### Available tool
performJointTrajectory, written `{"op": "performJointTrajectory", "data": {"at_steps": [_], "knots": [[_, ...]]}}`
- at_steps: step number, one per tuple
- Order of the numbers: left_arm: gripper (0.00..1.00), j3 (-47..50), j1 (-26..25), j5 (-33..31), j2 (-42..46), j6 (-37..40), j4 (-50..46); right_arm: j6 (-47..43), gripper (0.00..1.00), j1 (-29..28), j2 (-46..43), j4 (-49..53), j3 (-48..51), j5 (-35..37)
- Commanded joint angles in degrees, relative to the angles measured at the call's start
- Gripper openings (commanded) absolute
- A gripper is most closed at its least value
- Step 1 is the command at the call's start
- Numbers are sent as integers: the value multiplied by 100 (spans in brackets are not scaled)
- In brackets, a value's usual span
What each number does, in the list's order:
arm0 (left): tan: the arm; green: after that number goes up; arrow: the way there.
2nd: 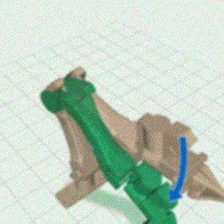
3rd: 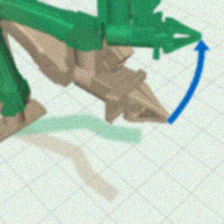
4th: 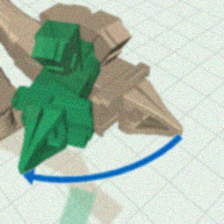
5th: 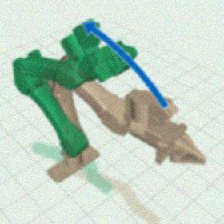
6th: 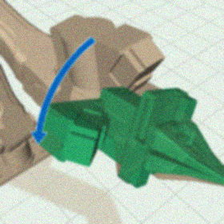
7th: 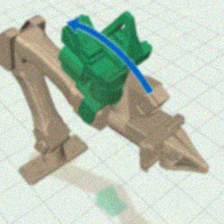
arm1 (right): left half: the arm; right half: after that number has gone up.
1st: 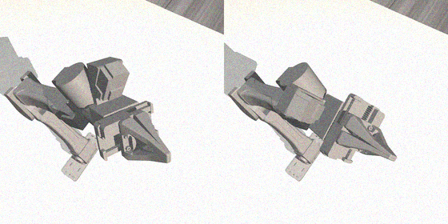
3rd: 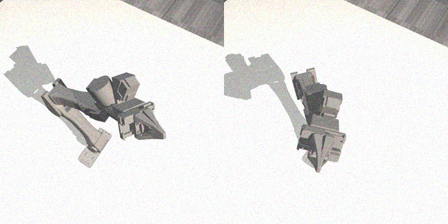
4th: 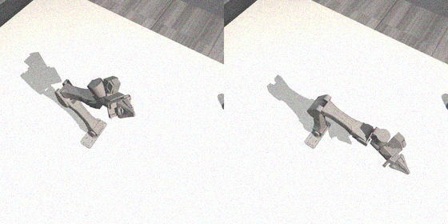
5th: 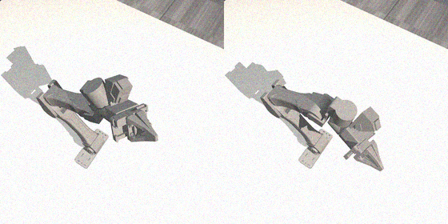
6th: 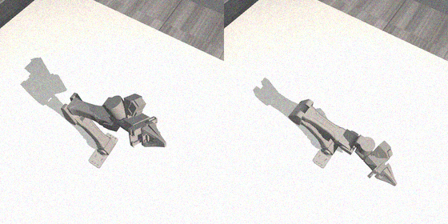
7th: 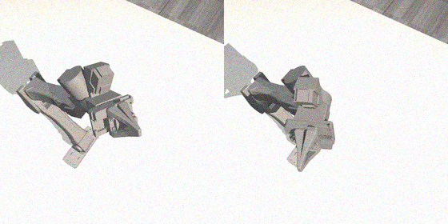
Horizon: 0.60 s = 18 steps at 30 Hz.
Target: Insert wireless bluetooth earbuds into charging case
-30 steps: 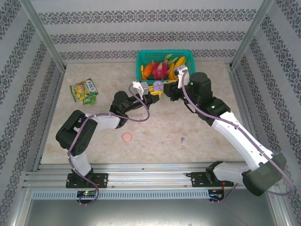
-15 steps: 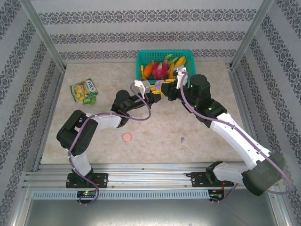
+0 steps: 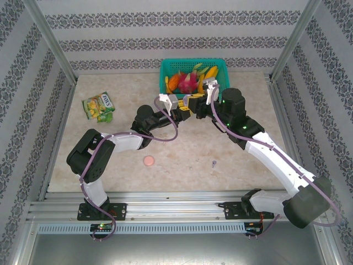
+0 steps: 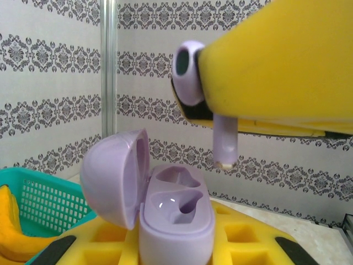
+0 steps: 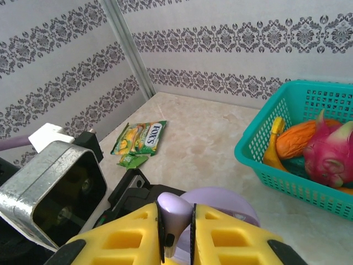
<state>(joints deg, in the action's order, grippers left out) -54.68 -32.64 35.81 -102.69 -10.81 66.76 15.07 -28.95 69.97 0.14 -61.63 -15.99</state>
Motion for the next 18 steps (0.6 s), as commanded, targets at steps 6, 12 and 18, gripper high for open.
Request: {"op": "performJointTrajectory", "data": {"at_steps": [6, 12, 18], "knots": [[0, -156, -67, 57, 97, 42, -5, 101, 19, 148, 69, -217, 186, -86], [0, -164, -71, 57, 94, 35, -4, 121, 18, 220, 93, -219, 226, -114], [0, -192, -67, 94, 92, 28, -45, 83, 17, 241, 148, -155, 208, -141]]}}
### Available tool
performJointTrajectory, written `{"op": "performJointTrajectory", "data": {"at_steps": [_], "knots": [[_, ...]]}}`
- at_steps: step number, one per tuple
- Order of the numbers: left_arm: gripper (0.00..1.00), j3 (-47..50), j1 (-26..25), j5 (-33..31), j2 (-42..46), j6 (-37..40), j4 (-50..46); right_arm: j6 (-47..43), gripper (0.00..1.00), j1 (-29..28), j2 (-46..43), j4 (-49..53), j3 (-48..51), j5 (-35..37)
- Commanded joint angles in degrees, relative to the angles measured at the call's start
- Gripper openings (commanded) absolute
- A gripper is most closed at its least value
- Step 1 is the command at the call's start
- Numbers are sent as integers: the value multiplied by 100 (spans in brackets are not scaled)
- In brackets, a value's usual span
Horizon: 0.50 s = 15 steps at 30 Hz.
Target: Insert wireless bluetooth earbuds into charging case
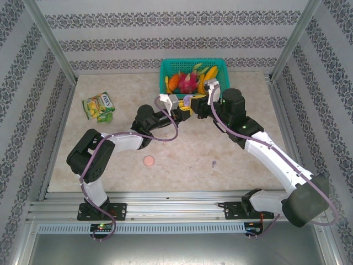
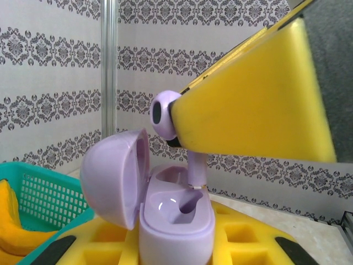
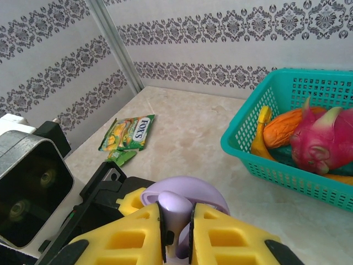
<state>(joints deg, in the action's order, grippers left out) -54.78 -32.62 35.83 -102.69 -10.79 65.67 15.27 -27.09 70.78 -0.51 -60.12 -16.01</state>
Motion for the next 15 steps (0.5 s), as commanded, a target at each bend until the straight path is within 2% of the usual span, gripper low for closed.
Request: {"op": "performJointTrajectory", "data": {"at_steps": [1, 15], "knots": [[0, -179, -70, 91, 92, 28, 60, 55, 17, 55, 83, -82, 38, -163], [0, -174, -69, 73, 101, 72, 56, -57, 16, -24, 181, 50, -17, -304]]}}
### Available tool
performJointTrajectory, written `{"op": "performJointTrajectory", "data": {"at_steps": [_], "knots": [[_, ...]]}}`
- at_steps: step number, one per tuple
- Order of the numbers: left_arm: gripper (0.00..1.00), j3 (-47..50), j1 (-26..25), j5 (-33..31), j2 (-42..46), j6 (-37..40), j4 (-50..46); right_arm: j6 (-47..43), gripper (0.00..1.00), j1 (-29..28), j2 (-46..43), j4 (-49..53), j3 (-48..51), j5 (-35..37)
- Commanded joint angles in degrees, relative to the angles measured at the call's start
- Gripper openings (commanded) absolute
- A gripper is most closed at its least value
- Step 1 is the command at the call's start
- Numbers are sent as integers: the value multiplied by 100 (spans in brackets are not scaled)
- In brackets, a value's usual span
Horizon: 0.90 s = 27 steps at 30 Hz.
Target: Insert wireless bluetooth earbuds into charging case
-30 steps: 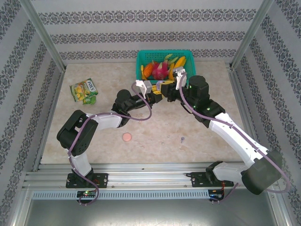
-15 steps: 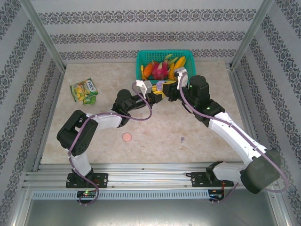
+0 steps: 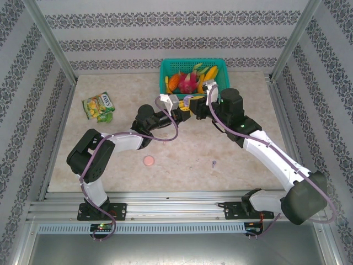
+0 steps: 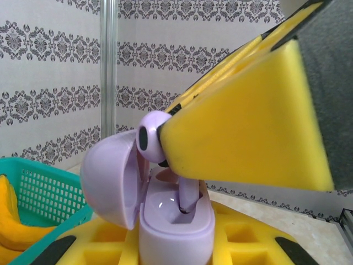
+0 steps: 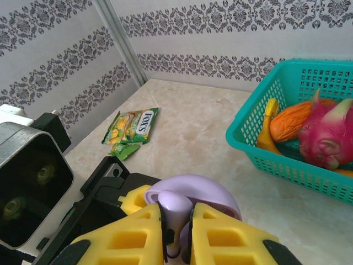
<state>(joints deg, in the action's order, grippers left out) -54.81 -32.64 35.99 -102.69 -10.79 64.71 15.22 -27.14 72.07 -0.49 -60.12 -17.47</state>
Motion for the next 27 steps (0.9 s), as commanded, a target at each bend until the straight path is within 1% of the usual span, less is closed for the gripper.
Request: {"op": "performJointTrajectory", "data": {"at_steps": [1, 8, 12, 18, 21, 27], "knots": [[0, -176, -67, 50, 109, 77, 135, -99, 16, -28, 53, 85, -19, -158], [0, -222, -67, 40, 101, 85, 57, -739, 16, -154, 79, 618, -140, -165], [0, -227, -67, 41, 101, 85, 51, -986, 17, -231, 131, 825, -171, -37], [0, -237, -67, 40, 92, 93, 8, -906, 26, -214, 167, 818, -191, 83], [0, -239, -67, 36, 84, 116, -11, -742, 34, -180, 145, 818, -275, 91], [0, -233, -68, 22, 54, 95, 15, -433, 40, -107, 78, 809, -438, -43]]}}
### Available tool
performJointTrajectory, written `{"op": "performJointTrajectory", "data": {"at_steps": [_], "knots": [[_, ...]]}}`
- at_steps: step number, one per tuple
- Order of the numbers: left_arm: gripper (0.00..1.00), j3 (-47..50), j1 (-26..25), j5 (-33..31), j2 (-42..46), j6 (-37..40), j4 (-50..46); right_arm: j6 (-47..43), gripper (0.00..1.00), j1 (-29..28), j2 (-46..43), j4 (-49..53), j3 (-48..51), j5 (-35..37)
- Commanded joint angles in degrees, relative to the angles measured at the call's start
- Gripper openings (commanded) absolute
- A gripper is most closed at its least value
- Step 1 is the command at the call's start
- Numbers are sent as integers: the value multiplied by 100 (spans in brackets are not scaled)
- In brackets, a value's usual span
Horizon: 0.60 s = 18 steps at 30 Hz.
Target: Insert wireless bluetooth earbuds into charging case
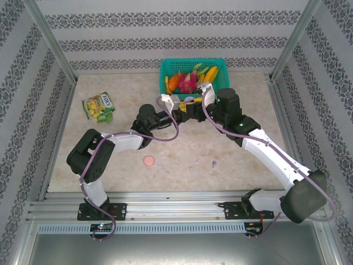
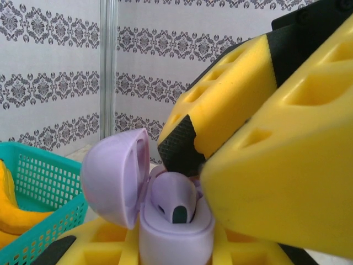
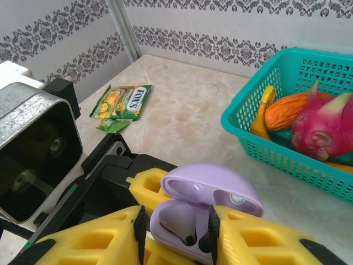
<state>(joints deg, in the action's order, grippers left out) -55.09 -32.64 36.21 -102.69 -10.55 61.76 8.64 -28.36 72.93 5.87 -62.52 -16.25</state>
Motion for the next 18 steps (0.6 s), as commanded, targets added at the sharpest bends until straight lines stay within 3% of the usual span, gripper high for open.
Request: {"op": "performJointTrajectory", "data": {"at_steps": [1, 6, 11, 14, 18], "knots": [[0, -198, -67, 3, 40, 70, 311, 297, 42, 38, -28, 160, -215, -193], [0, -169, -67, -26, 21, 83, 319, 888, 55, 240, -319, -86, -252, -434], [0, -125, -67, -107, -11, 127, 371, 1632, 61, 580, -798, -152, -234, -592], [0, -90, -68, -131, -29, 181, 429, 2196, 61, 852, -1158, 82, -27, -309], [0, -15, -49, -158, -7, 361, 412, 2827, 61, 1248, -1561, 1108, 411, 432]]}}
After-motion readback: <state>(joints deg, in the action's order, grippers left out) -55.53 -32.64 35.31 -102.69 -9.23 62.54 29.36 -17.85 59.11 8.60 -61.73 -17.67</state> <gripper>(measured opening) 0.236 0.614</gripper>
